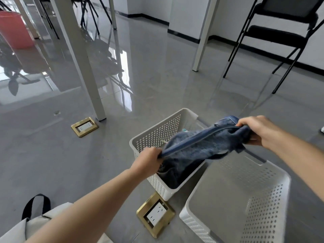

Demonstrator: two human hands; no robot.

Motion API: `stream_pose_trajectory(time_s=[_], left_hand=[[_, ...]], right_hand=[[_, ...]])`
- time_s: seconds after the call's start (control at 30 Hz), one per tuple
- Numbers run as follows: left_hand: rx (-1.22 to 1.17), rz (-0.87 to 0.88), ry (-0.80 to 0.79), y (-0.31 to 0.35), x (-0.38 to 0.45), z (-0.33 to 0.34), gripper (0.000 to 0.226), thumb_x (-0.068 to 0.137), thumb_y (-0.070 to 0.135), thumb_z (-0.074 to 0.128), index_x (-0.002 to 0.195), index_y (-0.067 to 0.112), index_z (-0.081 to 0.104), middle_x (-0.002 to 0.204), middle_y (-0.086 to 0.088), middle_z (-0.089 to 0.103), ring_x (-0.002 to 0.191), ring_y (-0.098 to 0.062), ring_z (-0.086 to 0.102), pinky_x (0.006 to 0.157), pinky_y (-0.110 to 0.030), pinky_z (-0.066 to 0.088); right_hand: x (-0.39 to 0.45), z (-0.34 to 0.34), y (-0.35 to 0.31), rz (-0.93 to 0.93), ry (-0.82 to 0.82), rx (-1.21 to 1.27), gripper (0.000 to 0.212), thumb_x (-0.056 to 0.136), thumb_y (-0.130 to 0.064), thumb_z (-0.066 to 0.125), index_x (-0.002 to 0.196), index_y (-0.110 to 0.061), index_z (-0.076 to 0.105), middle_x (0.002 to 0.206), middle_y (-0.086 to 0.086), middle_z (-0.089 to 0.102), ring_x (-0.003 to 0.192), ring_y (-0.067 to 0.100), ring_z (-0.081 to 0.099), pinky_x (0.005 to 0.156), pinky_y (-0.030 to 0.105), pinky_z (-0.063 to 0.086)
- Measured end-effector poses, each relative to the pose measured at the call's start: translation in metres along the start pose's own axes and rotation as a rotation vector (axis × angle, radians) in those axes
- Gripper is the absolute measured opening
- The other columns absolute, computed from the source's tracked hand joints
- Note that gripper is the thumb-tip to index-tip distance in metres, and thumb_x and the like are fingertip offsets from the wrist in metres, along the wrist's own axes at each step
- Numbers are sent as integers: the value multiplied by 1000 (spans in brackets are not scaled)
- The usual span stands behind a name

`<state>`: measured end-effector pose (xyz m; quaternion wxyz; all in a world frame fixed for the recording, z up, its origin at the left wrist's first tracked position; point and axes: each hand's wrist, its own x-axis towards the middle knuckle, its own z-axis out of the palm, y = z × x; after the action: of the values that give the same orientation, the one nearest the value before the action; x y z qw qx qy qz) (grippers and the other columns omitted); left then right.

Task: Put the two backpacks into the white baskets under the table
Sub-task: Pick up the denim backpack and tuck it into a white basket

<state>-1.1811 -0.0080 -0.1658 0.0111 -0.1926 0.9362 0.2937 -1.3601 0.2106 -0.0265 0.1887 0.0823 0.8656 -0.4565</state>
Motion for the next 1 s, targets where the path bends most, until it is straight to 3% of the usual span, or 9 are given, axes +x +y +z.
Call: stream_pose_trajectory(time_s=[0.07, 0.13, 0.27, 0.33, 0.4, 0.5, 0.63, 0.83, 1.0], left_hand=[[-221, -119, 218, -13, 5, -1, 24, 85, 2, 54, 99, 14, 70, 90, -11, 73, 85, -31, 68, 77, -43, 58], [-389, -146, 335, -17, 6, -5, 59, 79, -6, 55, 132, 20, 53, 124, -13, 64, 116, -32, 58, 95, -44, 52], [-315, 197, 185, 22, 2, -31, 114, 68, 23, 81, 148, 46, 3, 160, 4, 18, 147, -25, 17, 118, -49, 21], [-362, 257, 61, 50, 11, -50, 93, 70, 46, 78, 147, 41, 24, 149, 1, 43, 140, -22, 35, 114, -42, 30], [-455, 159, -37, 74, 27, -67, 57, 83, 55, 60, 131, 24, 56, 106, -1, 66, 105, -23, 63, 88, -33, 49], [-366, 23, -161, 93, 45, -82, 55, 89, 55, 52, 105, 5, 71, 62, 0, 48, 54, -16, 46, 53, -28, 35], [-306, 25, -256, 105, 44, -84, 30, 85, 33, 67, 66, 10, 63, 59, 1, 44, 52, -13, 40, 45, -18, 31], [-397, 109, 103, 119, 59, -115, 18, 84, 17, 70, 98, 6, 76, 72, -6, 66, 63, -19, 57, 68, -31, 53], [-365, 188, 264, 118, 76, -129, 19, 85, 22, 70, 96, 8, 77, 81, -5, 69, 69, -17, 59, 68, -25, 47]], right_hand=[[-1, 12, -12, -32, -63, 74, 14, 80, -4, 61, 68, -9, 55, 64, 13, 53, 52, 25, 52, 37, 25, 51], [0, 25, -20, -29, -125, 132, 16, 82, -5, 61, 70, -12, 54, 66, 10, 53, 55, 23, 53, 46, 29, 53], [1, 48, -29, -33, -222, 112, 17, 84, -5, 60, 71, -15, 53, 67, 7, 50, 57, 22, 52, 54, 32, 48], [1, 55, -33, -61, -241, 88, 17, 84, -5, 60, 72, -15, 53, 67, 6, 49, 55, 21, 52, 53, 30, 47], [-1, 58, -37, -77, -247, 77, 17, 84, -6, 60, 72, -15, 52, 67, 6, 49, 55, 21, 52, 52, 30, 48], [-2, 59, -39, -87, -254, 85, 14, 83, -8, 62, 74, -14, 54, 69, 6, 51, 58, 21, 54, 55, 31, 49], [-6, 63, -39, -126, -291, 70, 14, 83, -13, 65, 73, -16, 56, 67, 3, 53, 58, 18, 54, 56, 28, 47], [-5, 49, -50, -206, -208, 165, 13, 83, -25, 67, 82, -15, 57, 71, 5, 59, 60, 18, 60, 62, 28, 53], [0, 55, -56, -154, -210, 393, 20, 87, -17, 60, 69, -18, 53, 54, -2, 58, 47, 12, 57, 52, 22, 50]])
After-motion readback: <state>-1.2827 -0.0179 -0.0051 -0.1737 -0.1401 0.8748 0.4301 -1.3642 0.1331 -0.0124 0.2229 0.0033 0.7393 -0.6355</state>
